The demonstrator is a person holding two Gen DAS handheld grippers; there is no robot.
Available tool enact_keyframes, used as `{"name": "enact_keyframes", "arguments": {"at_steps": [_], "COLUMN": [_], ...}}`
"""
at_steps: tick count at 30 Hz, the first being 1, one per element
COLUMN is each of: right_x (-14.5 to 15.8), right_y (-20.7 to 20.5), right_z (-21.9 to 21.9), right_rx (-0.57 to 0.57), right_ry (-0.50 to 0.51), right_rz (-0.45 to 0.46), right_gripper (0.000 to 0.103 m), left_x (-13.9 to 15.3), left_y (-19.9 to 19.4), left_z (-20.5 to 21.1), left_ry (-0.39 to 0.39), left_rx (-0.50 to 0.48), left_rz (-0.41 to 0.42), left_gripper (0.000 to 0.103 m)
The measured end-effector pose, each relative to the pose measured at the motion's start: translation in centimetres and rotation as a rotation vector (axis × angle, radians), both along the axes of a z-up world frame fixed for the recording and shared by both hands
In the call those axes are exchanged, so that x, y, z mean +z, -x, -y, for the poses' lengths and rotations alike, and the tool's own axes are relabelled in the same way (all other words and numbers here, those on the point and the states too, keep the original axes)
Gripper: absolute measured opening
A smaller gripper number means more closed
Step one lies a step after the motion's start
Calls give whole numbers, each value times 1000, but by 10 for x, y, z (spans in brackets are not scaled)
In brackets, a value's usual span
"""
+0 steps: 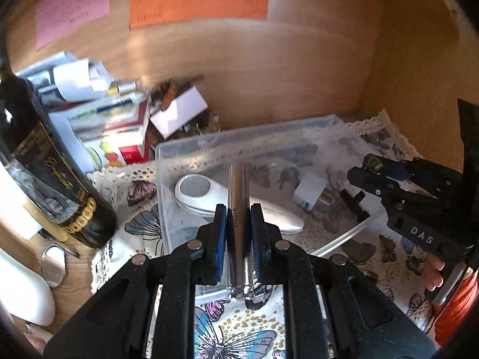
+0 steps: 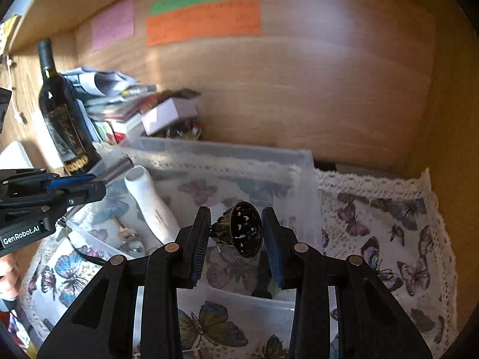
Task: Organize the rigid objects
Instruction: 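Carry the tube and black object into the clear box and release both, then grasp a small black connector with the left tool while the right tool grasps the amber-black USB stick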
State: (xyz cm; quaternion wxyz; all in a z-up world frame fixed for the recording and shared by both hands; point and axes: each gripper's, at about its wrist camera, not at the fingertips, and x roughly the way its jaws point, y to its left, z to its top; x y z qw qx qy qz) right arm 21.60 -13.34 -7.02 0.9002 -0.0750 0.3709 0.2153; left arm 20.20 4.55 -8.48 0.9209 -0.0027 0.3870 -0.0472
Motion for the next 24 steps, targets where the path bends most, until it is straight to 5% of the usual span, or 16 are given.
{"name": "enact_keyframes", "arguments": {"at_steps": [12,15,24], "right_x": [-12,-8,20], "right_y": [-4,-2,25], "right_z": [-8,-8,-5], "right_rx": [16,21,42], "right_ry": [41,34,1], "right_rz": [-30,-24,61], "right_gripper": [33,42,61], "left_x": [-3,2,33], "left_y": [-1,5,36], "left_z": [7,7,1], "left_ry": [-6,2,1], "left_rx": [-22,-21,15], "left_rz": [-3,5,95], "left_gripper": [14,19,70]}}
